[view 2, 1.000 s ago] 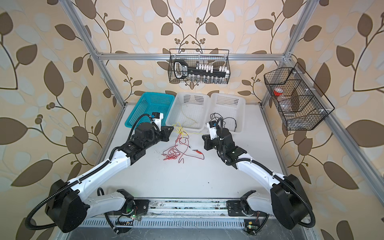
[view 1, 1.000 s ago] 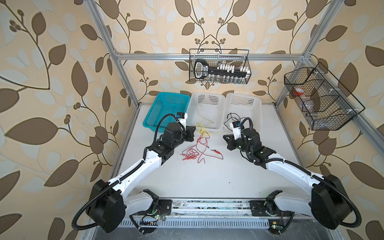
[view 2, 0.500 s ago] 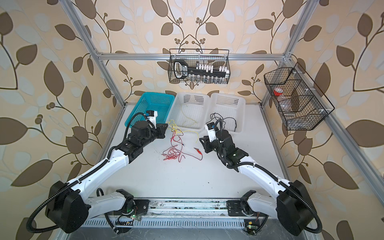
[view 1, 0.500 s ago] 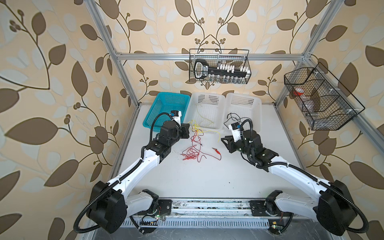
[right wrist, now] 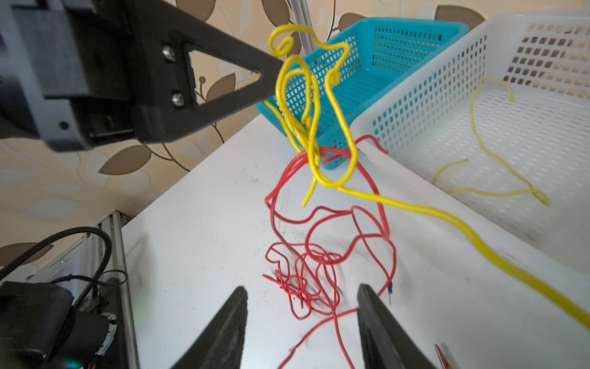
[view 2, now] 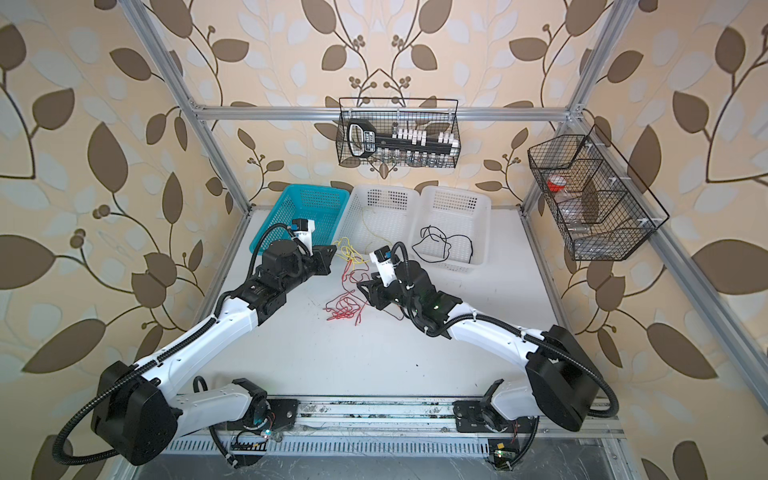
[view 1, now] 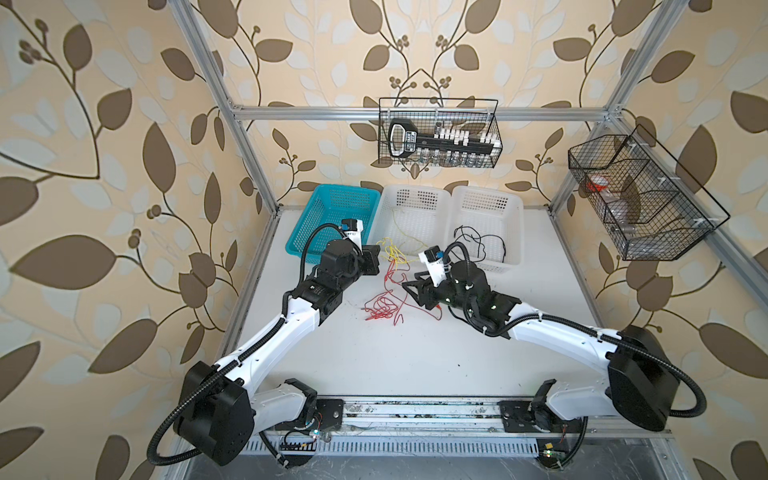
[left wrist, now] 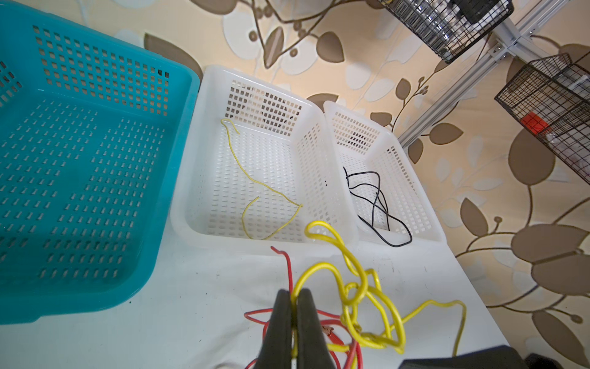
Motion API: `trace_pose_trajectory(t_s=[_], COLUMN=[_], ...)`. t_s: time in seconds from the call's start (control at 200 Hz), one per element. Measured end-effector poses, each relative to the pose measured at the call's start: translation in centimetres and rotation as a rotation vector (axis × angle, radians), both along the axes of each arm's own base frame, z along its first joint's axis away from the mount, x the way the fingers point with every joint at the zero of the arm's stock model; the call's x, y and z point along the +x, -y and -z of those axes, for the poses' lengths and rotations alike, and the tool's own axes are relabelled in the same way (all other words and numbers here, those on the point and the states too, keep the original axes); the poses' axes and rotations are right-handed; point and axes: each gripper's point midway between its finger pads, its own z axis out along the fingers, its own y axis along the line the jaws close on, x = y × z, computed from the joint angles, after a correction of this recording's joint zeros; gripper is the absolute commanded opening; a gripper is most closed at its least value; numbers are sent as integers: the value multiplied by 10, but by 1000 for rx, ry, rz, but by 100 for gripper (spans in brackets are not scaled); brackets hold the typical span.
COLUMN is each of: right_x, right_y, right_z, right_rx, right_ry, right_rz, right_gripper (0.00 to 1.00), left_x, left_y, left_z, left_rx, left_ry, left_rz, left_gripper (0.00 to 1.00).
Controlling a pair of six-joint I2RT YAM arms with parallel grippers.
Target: Untangle the cables
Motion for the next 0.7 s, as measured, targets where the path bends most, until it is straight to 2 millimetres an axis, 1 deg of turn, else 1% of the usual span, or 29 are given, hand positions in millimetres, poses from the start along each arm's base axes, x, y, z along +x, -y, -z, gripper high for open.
trace_pose_trajectory(t_s=[0.255, 0.345, 0.475, 0.565, 0.65, 0.7], right_x=[21, 30, 41, 48, 52, 54], right_y=[-34, -41, -49, -53, -54, -54], right_z=[-10, -7, 6, 14, 17, 18], right_rx=[52, 55, 50, 48, 51, 52], right_ry=[14, 3, -27, -46, -59, -62], right_rz=[-2, 12, 35, 53, 74, 83], right_gripper=[59, 57, 52, 41, 21, 12], left_x=[1, 2, 6, 8, 9, 9], left_y=[1, 1, 2, 2, 3, 3], left_z=[2, 3, 7, 9, 10, 11], left_rx=[-20, -27, -41, -55, -61, -61], left_ry=[-16, -21, -34, -41, -48, -49], left_rz=[-7, -13, -23, -28, -32, -34], left_gripper=[0, 0, 0, 0, 0, 0])
